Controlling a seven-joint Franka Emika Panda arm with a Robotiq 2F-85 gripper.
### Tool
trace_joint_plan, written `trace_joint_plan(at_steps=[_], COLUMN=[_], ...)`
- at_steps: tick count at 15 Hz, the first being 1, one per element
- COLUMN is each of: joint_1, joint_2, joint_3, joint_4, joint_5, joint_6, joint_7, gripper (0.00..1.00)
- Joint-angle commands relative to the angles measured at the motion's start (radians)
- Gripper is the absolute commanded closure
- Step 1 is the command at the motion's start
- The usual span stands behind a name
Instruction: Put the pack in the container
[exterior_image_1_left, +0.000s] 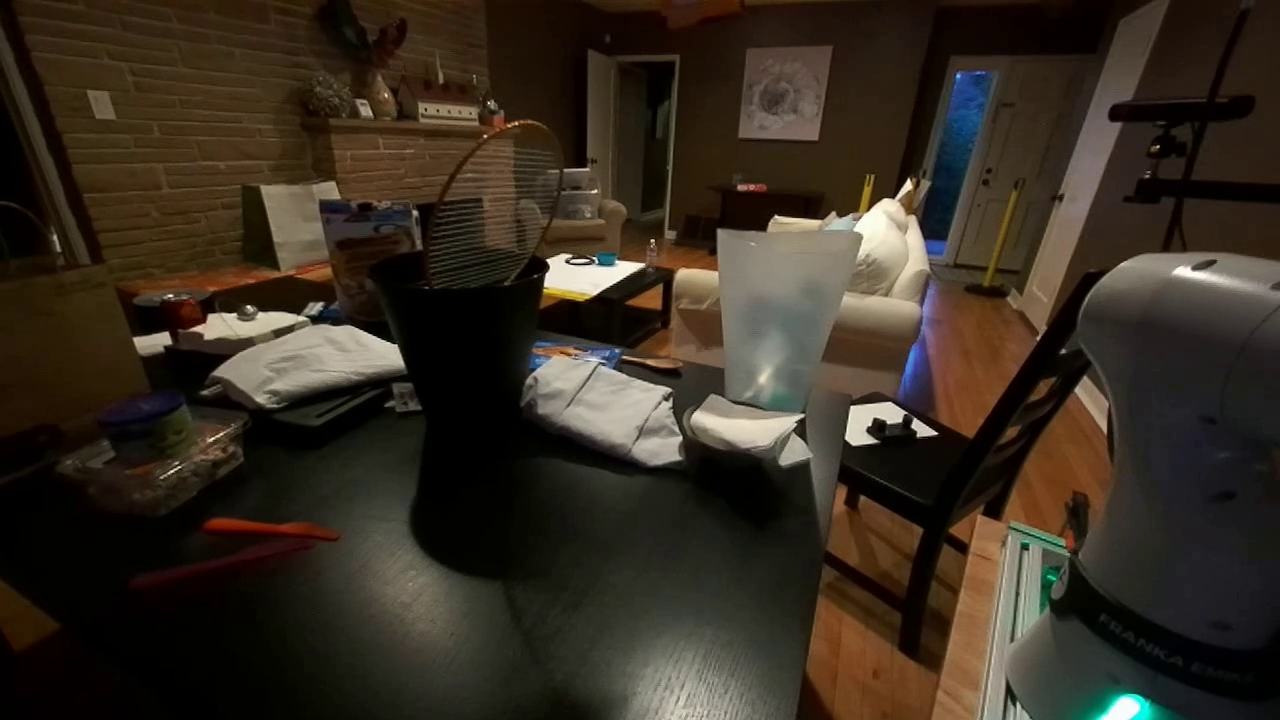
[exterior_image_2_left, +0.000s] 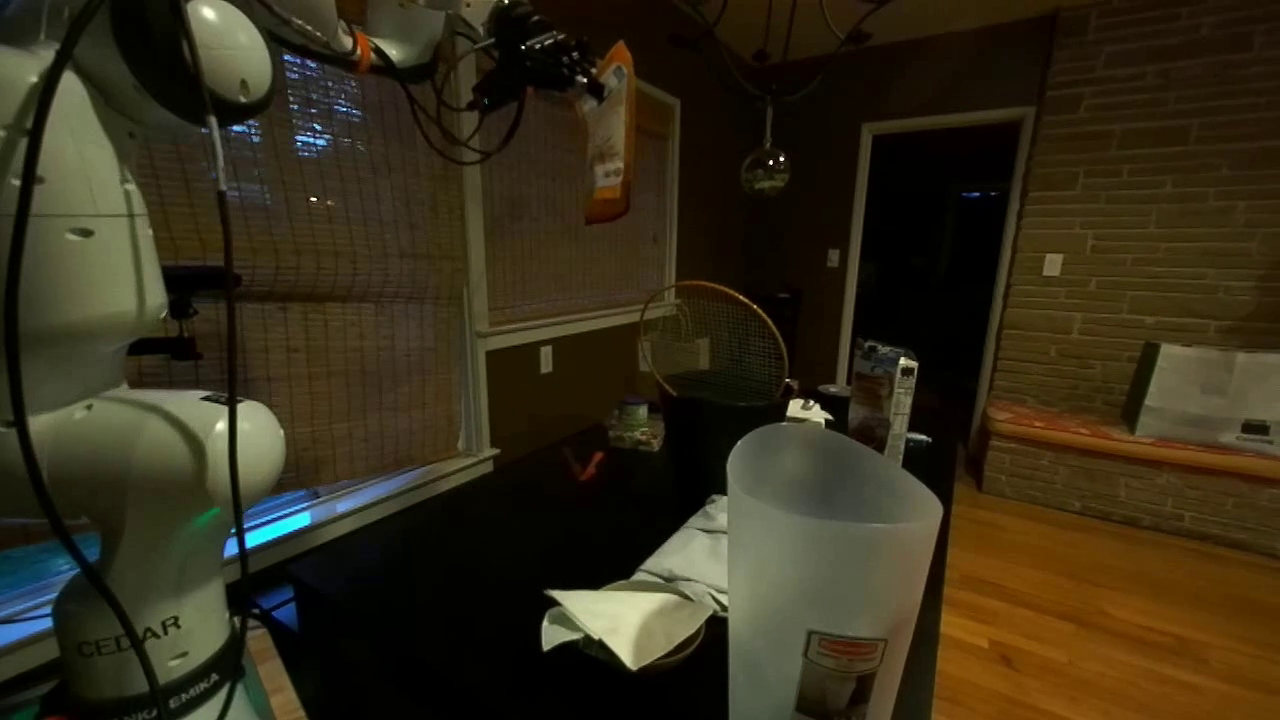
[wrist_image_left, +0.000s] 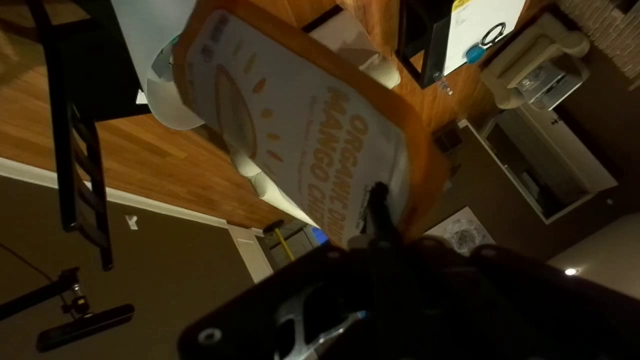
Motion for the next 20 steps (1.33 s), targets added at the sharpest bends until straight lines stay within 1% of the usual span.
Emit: trace_joint_plan(at_steps=[1, 2, 3, 5, 6, 7, 8, 9, 10, 11, 12, 14, 15, 16, 18, 19, 20], joint_1=[-0.186, -0.192, -0.226, -0.357, -0.290, -0.332, -0.486, -0.528, -0.588, -0.642, -0.690, -0.777, -0.818, -0.853, -0.914, -0.939, -0.967], joint_2=[0.019, 0.029, 0.012, -0.062, -0.111, -0.138, -0.160, -0.181, -0.196, -0.207, -0.219, -0.222, -0.231, -0.220, -0.209, -0.187, -0.182], joint_3=[0.166, 0.167, 0.182, 0.232, 0.114, 0.102, 0.200, 0.185, 0.183, 0.165, 0.153, 0.143, 0.144, 0.135, 0.136, 0.135, 0.149], joint_4=[0.008, 0.009, -0.013, -0.104, -0.169, -0.210, -0.245, -0.285, -0.313, -0.357, -0.399, -0.459, -0.485, -0.512, -0.546, -0.553, -0.568], joint_5=[0.017, 0.014, 0.043, 0.167, 0.224, 0.286, 0.353, 0.390, 0.410, 0.463, 0.501, 0.562, 0.581, 0.612, 0.643, 0.648, 0.604], joint_6=[0.010, 0.010, 0.045, 0.164, 0.230, 0.287, 0.325, 0.358, 0.376, 0.442, 0.482, 0.541, 0.547, 0.578, 0.588, 0.595, 0.584], joint_7=[-0.008, -0.007, -0.040, -0.086, -0.096, -0.107, -0.122, -0.142, -0.169, -0.196, -0.224, -0.264, -0.274, -0.289, -0.285, -0.280, -0.246], gripper=[0.98, 0.99, 0.99, 0.99, 0.99, 0.99, 0.99, 0.99, 0.99, 0.99, 0.99, 0.99, 0.99, 0.99, 0.99, 0.99, 0.99])
